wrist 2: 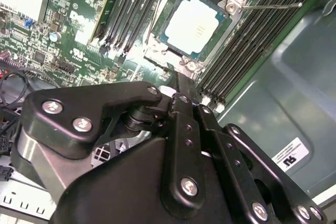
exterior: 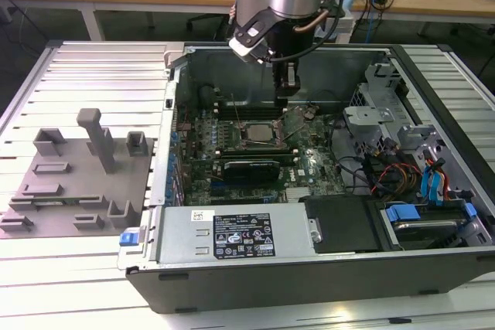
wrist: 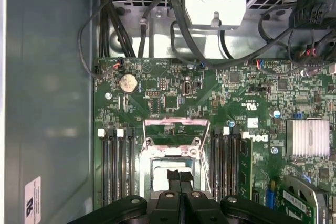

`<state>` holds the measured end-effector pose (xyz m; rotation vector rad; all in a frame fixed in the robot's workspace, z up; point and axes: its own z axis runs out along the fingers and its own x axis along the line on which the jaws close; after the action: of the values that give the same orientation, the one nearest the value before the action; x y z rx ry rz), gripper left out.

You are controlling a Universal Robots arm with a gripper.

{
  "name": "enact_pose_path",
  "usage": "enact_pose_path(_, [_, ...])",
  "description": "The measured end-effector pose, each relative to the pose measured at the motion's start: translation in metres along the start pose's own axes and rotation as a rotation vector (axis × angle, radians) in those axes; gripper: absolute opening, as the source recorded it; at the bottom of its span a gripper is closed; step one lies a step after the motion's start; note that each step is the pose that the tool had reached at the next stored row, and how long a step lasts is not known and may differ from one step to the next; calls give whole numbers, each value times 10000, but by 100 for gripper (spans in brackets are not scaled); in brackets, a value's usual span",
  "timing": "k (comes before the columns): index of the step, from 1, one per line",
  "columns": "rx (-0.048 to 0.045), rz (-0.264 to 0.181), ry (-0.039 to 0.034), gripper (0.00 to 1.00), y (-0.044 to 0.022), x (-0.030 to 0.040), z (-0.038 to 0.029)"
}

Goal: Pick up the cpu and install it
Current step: 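Close the cpu cover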

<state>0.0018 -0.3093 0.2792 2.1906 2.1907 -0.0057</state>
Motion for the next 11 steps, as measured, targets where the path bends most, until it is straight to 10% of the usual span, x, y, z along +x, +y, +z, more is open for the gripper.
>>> enact_pose_path(11, [0, 1, 2, 11, 250, 0, 9])
